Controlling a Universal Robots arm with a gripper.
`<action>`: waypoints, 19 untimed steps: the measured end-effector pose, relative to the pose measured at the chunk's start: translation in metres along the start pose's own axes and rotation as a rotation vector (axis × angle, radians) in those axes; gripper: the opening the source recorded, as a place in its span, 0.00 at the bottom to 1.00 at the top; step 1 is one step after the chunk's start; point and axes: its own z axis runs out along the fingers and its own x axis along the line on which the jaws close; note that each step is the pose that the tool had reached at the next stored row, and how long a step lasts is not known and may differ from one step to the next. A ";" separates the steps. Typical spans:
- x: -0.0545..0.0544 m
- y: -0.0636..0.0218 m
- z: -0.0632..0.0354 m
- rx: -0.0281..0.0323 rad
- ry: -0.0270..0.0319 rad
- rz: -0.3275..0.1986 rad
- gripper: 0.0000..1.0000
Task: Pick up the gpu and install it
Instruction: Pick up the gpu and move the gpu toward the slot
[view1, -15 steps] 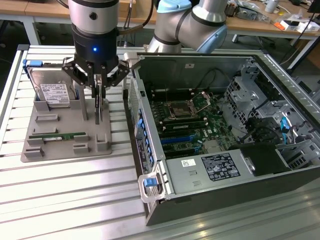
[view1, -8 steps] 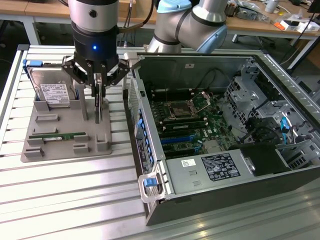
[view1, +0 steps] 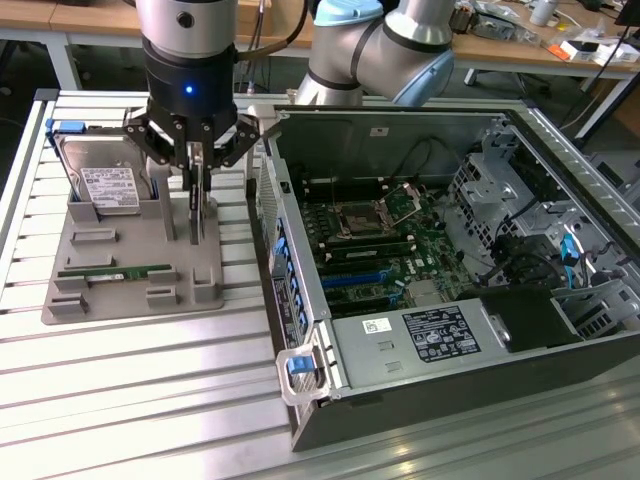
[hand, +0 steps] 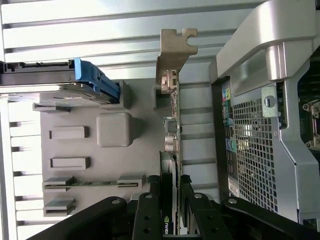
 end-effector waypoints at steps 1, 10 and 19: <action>0.000 0.0001 -0.0011 0.0001 0.0000 0.000 0.26; 0.000 0.0008 -0.0119 0.0000 0.0000 0.000 0.26; 0.000 0.0014 -0.0210 -0.0001 -0.0001 0.000 0.26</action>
